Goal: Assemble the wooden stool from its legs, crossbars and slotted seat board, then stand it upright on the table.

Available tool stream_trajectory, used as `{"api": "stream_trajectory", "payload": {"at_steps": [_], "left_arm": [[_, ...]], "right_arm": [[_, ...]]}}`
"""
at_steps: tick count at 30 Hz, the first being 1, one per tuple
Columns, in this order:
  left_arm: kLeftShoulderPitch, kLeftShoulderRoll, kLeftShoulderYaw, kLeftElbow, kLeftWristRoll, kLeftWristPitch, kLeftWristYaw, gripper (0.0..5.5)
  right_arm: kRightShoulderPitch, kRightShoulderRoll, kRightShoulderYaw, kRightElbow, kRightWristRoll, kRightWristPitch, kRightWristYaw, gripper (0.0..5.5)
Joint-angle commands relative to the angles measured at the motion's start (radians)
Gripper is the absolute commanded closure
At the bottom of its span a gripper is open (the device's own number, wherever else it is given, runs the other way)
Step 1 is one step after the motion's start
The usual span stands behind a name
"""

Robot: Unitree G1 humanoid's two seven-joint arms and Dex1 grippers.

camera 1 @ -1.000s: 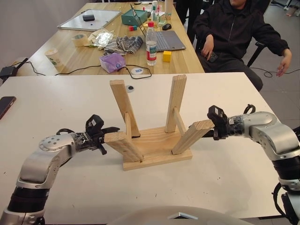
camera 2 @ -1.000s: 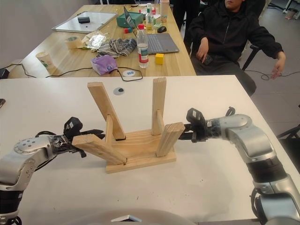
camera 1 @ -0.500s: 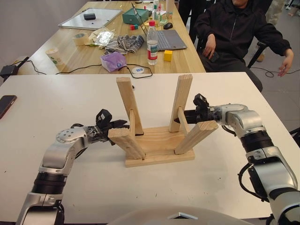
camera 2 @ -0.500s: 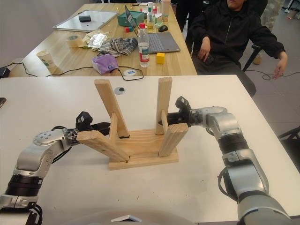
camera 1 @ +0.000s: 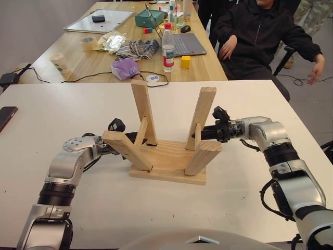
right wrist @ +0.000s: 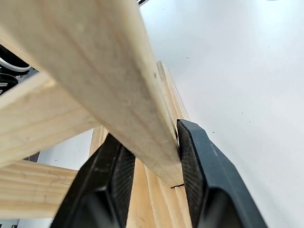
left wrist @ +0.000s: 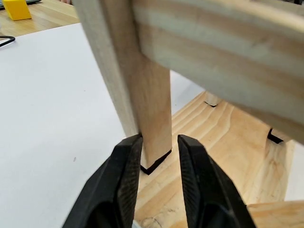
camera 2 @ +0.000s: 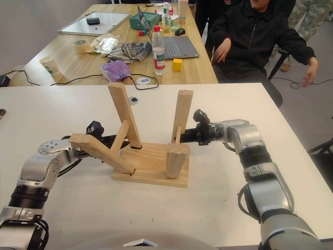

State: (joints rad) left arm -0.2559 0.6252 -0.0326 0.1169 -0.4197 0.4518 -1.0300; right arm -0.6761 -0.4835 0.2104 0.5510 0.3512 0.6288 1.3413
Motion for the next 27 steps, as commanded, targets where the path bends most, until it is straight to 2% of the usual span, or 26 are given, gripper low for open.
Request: {"api": "stream_trajectory", "payload": {"at_steps": [1,5,10,16,22,27], "left_arm": [[-0.122,-0.041,-0.015,0.147,0.045,-0.052,0.0,4.17],[-0.191,-0.066,-0.035,0.258,0.061,-0.089,-0.062,4.17],[-0.225,-0.107,-0.038,0.317,-0.002,-0.074,-0.225,4.17],[-0.317,-0.152,0.021,0.552,0.011,-0.24,-0.329,4.17],[-0.371,-0.159,-0.007,0.759,0.11,-0.335,-0.379,4.17],[-0.361,-0.164,0.002,0.788,0.14,-0.366,-0.364,3.54]], "right_arm": [[0.005,0.006,0.015,-0.009,-0.016,0.001,0.021,4.23],[-0.001,0.013,0.021,-0.004,-0.025,-0.009,0.034,4.26],[-0.003,0.023,0.026,0.008,-0.038,-0.018,0.048,4.28],[-0.019,0.039,0.034,0.076,-0.066,-0.088,0.086,4.3],[-0.051,0.052,0.068,0.168,-0.121,-0.194,0.133,4.38],[-0.057,0.059,0.07,0.185,-0.131,-0.226,0.143,4.4]]}}
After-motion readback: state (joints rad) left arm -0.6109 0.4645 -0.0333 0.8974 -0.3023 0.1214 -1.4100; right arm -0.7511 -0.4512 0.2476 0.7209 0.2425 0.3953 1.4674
